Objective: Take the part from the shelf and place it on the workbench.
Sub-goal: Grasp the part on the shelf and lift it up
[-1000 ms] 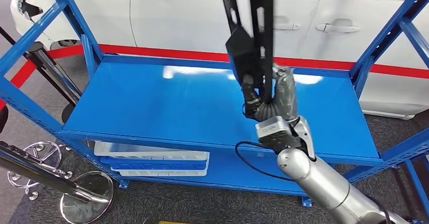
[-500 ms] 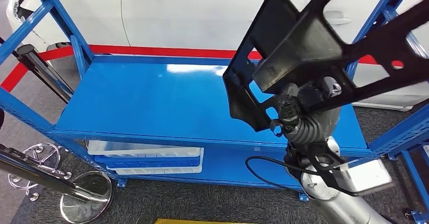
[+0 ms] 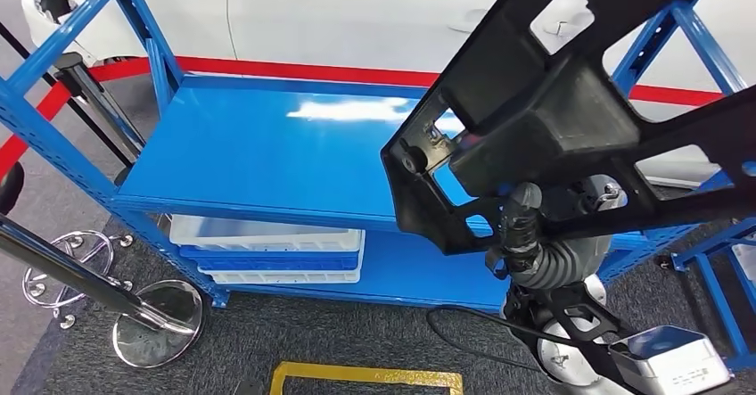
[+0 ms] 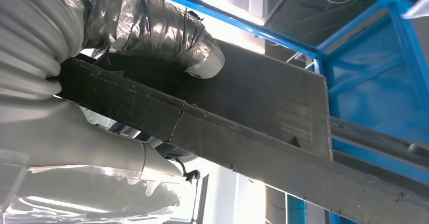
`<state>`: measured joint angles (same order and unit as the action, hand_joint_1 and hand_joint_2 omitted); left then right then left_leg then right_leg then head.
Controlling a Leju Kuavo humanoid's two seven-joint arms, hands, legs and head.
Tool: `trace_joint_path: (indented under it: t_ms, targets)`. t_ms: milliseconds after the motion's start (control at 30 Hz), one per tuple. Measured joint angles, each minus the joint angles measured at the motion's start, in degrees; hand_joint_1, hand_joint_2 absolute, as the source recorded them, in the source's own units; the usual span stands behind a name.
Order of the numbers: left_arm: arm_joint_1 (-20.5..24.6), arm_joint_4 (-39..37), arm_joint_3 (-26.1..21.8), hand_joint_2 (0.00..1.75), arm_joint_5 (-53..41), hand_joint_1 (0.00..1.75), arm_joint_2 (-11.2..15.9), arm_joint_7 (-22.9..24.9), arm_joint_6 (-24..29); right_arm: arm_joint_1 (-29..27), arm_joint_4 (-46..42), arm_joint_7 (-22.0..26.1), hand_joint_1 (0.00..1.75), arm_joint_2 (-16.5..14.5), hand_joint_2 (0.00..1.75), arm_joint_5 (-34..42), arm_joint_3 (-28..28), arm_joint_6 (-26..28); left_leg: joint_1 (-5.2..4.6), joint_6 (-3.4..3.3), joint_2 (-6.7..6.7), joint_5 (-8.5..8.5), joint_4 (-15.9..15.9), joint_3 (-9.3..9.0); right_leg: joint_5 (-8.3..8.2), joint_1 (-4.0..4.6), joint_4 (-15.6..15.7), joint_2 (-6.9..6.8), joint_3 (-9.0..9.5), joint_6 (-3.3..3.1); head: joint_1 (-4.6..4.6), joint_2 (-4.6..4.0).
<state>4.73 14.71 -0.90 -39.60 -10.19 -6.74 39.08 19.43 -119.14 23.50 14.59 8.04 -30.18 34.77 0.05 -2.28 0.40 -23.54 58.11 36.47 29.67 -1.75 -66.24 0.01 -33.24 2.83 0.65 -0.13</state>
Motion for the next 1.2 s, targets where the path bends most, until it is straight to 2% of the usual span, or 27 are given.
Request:
trace_joint_path:
  t_ms: [67, 100, 167, 200, 233, 267, 333, 367, 400, 433, 500, 567, 633, 700, 733, 767, 800, 833, 867, 900, 933, 967, 1000, 1067, 1100, 1133, 1200]
  targets:
    - [0.0, 0.0, -0.3, 1.75, 0.0, 0.00, 0.0, 0.0, 0.0, -0.1, -0.3, 0.0, 1.75, 0.0, 1.75, 0.0, 0.0, 0.0, -0.10, 0.66, -0.12, 0.44, 1.1, 1.13, 0.39, 0.01, 5.4, 0.19, 3.48, -0.29, -0.06, 0.01]
    - [0.0, 0.0, -0.4, 1.75, 0.0, 0.00, 0.0, 0.0, 0.0, -0.1, -0.4, 0.0, 1.75, 0.0, 1.75, 0.0, 0.0, 0.0, -0.15, 1.01, -0.19, 0.79, 1.3, 1.48, 0.72, 0.20, 6.3, 0.33, 3.77, -0.67, -0.08, 0.01]
    - [-0.1, 0.0, -0.6, 1.75, 0.0, 0.00, 0.0, -0.1, 0.0, -0.2, -0.5, 0.0, 1.75, 0.0, 1.75, 0.0, 0.0, 0.0, 0.04, 1.73, -0.31, 1.24, 1.5, 1.92, 0.07, 0.27, 6.4, 0.37, 2.95, -1.81, -0.11, 0.01]
    - [-0.2, 0.0, -0.8, 1.75, 0.0, 0.00, 0.0, -0.1, 0.0, -0.3, -0.5, 0.0, 1.75, -0.1, 1.75, 0.0, 0.0, -0.1, 0.19, 2.08, -0.35, 0.37, 2.1, 2.37, -0.47, 0.28, 6.4, 0.31, 2.47, -2.36, -0.04, 0.01]
    - [-0.3, 0.0, -0.9, 1.75, 0.0, 0.00, 0.0, -0.1, 0.0, -0.3, -0.6, 0.0, 1.75, -0.1, 1.75, 0.0, 0.0, -0.1, 0.33, 2.41, -0.38, -1.45, 3.5, 2.97, -1.07, 0.21, 6.4, 0.22, 1.89, -2.92, 0.06, 0.00]
    - [-0.3, 0.0, -1.1, 1.75, 0.0, 0.00, 0.0, -0.1, 0.0, -0.3, -0.6, 0.0, 1.75, -0.1, 1.75, 0.0, 0.0, -0.2, 0.45, 2.70, -0.39, -4.16, 5.8, 3.68, -1.67, 0.19, 6.5, 0.14, 1.23, -3.31, 0.19, 0.00]
    - [-0.3, 0.0, -1.3, 1.75, 0.0, 0.00, 0.0, -0.1, 0.0, -0.3, -0.7, 0.0, 1.75, -0.2, 1.75, 0.0, 0.0, -0.3, 0.51, 3.06, -0.38, -9.38, 12.0, 4.92, -2.87, 0.30, 6.4, 0.13, -0.36, -3.68, 0.37, 0.00]
    - [-0.3, 0.0, -1.4, 1.75, 0.0, 0.00, -0.1, -0.1, 0.0, -0.3, -0.7, 0.0, 1.75, -0.2, 1.75, 0.0, 0.0, -0.3, 0.53, 3.11, -0.38, -10.48, 14.5, 4.96, -3.50, 0.38, 6.4, 0.12, -1.26, -3.70, 0.37, 0.00]
    - [-0.3, 0.0, -1.5, 1.75, 0.0, 0.00, -0.1, -0.1, 0.0, -0.3, -0.7, 0.0, 1.75, -0.2, 1.75, 0.0, 0.0, -0.3, 0.53, 3.05, -0.38, -10.23, 15.7, 4.38, -4.13, 0.48, 6.3, 0.11, -2.17, -3.69, 0.37, 0.00]
    - [-0.3, 0.0, -1.6, 1.75, 0.0, 0.00, -0.1, -0.1, 0.0, -0.3, -0.7, 0.0, 1.75, -0.3, 1.75, 0.0, 0.0, -0.3, 0.50, 2.86, -0.39, -8.85, 15.2, 2.97, -4.75, 0.58, 6.3, 0.12, -3.05, -3.66, 0.37, 0.00]
    - [-0.2, 0.0, -1.7, 1.75, 0.0, 0.00, -0.1, -0.1, 0.0, -0.4, -0.8, 0.0, 1.75, -0.3, 1.75, 0.0, 0.0, -0.3, 0.26, 2.03, -0.44, -6.27, 10.0, -2.03, -5.86, 0.75, 6.2, 0.14, -4.38, -3.50, 0.37, 0.01]
    - [0.1, 0.0, -1.7, 1.75, 0.0, 0.00, 0.0, -0.1, 0.0, -0.4, -0.9, 0.0, 1.75, -0.3, 1.75, 0.0, 0.0, -0.3, -0.19, 1.20, -0.52, -6.84, 2.5, -7.38, -6.88, 0.75, 6.4, 0.03, -4.92, -3.01, 0.32, 0.01]
    - [0.4, 0.0, -1.8, 1.75, 0.0, 0.00, -0.1, -0.2, 0.0, -0.4, -1.0, 0.0, 1.75, -0.3, 1.75, 0.0, 0.0, -0.3, -0.63, 0.74, -0.61, -7.48, -1.1, -9.23, -8.03, 0.49, 7.1, -0.15, -4.80, -2.27, 0.54, 0.01]
    - [0.4, 0.0, -1.9, 1.75, 0.0, 0.00, -0.2, -0.2, 0.0, -0.5, -1.1, 0.0, 1.75, -0.3, 1.75, 0.0, 0.0, -0.3, -0.51, 0.21, -0.52, -5.99, -2.0, -8.63, -8.75, 0.58, 7.4, 0.48, -4.80, -1.67, 0.81, 0.00]
    - [0.4, 0.0, -1.9, 1.75, 0.0, 0.00, -0.3, -0.2, 0.0, -0.5, -1.1, -0.1, 1.75, -0.3, 1.75, -0.2, 0.0, -0.3, -0.37, -0.09, -0.48, -5.04, -2.8, -8.36, -7.74, 0.92, 6.5, 1.01, -5.07, -1.44, 0.57, 0.00]
    - [0.4, 0.0, -2.0, 1.75, 0.1, 0.00, -0.5, -0.3, 0.0, -0.6, -1.1, -0.2, 1.75, -0.3, 1.75, -0.5, 0.0, -0.3, -0.23, -0.40, -0.40, -4.04, -3.4, -7.92, -5.63, 1.29, 4.5, 1.46, -5.49, -1.30, 0.17, 0.00]
    - [0.3, -0.1, -2.0, 1.75, 0.2, 0.00, -0.6, -0.4, 0.0, -0.6, -1.1, -0.4, 1.75, -0.3, 1.75, -1.0, 0.0, -0.3, -0.22, -0.64, -0.36, -3.11, -3.6, -7.37, -2.54, 1.51, 1.3, 1.72, -6.07, -1.23, -0.21, 0.00]
    - [0.3, -0.1, -2.1, 1.75, 0.3, 0.00, -0.7, -0.6, 0.0, -0.7, -1.1, -0.6, 1.75, -0.3, 1.75, -1.8, 0.0, -0.3, -0.46, -0.78, -0.44, -2.42, -3.6, -6.38, 0.61, 1.69, -2.3, 1.48, -6.43, -1.22, -0.59, 0.00]
    - [0.2, -0.2, -2.2, 1.75, 0.5, 0.00, -0.7, -0.7, 0.0, -0.8, -1.0, -0.8, 1.75, -0.3, 1.75, -2.6, -0.1, -0.2, -0.58, -0.85, -0.41, -1.89, -3.2, -5.27, 2.71, 1.69, -5.5, 1.17, -6.63, -1.27, -0.70, 0.00]
    - [0.1, -0.3, -2.4, 1.75, 0.6, 0.00, -0.7, -0.9, 0.0, -1.0, -0.9, -1.0, 1.75, -0.4, 1.75, -3.4, -0.1, -0.1, -0.64, -0.84, -0.40, -1.39, -2.6, -4.09, 3.55, 1.63, -7.7, 0.89, -6.44, -1.36, -0.73, 0.01]
    - [0.1, -0.4, -2.5, 1.75, 0.8, 0.00, -0.8, -1.0, 0.0, -1.2, -0.8, -1.1, 1.75, -0.4, 1.75, -4.0, -0.1, 0.1, -0.63, -0.79, -0.36, -1.07, -2.0, -2.98, 3.07, 1.54, -8.1, 0.63, -5.63, -1.43, -0.76, 0.01]
    - [0.0, -0.4, -2.7, 1.75, 0.9, 0.00, -0.8, -1.1, 0.0, -1.3, -0.8, -1.2, 1.75, -0.4, 1.75, -4.7, -0.1, 0.5, -0.57, -0.71, -0.32, -0.81, -1.4, -1.93, 1.82, 1.39, -6.9, 0.43, -4.14, -1.43, -0.76, 0.01]
    - [0.0, -0.5, -2.7, 1.75, 1.0, 0.00, -0.8, -1.3, 0.0, -1.4, -0.7, -1.1, 1.75, -0.4, 1.75, -5.3, -0.2, 0.9, -0.48, -0.55, -0.30, -0.60, -0.7, -1.00, 0.44, 1.20, -3.9, 0.30, -1.92, -1.39, -0.75, 0.01]
    - [0.0, -0.5, -2.9, 1.75, 1.3, 0.00, -0.9, -1.5, 0.0, -1.6, -0.7, -1.0, 1.75, -0.5, 1.75, -6.7, -0.2, 2.1, -0.42, -0.09, -0.26, -0.17, 0.3, 0.48, -0.21, 1.20, 3.3, 0.26, 2.58, -1.31, -0.75, 0.00]
    - [0.1, -0.6, -2.9, 1.75, 1.5, 0.00, -0.9, -1.5, 0.0, -1.7, -0.7, -1.1, 1.75, -0.6, 1.75, -7.2, -0.2, 2.8, -0.41, 0.20, -0.25, 0.27, 0.5, 1.00, 0.12, 1.35, 5.8, 0.32, 3.89, -1.44, -0.74, 0.01]
    - [0.1, -0.7, -3.0, 1.75, 1.8, 0.00, -0.9, -1.6, -0.1, -1.8, -0.7, -1.4, 1.75, -0.7, 1.75, -7.7, -0.2, 3.4, -0.44, 0.46, -0.24, 0.80, 0.6, 1.38, 0.50, 1.55, 7.0, 0.38, 4.32, -1.64, -0.75, 0.01]
    - [-0.1, -1.1, -3.3, 1.75, 2.8, 0.00, -1.0, -2.0, -0.4, -2.7, -0.6, -2.5, 1.75, -0.9, 1.75, -8.6, -0.2, 4.2, -0.48, 0.94, -0.43, 1.54, 0.5, 1.85, -0.16, 1.45, 7.8, 0.25, 3.97, -2.33, -0.75, 0.01]
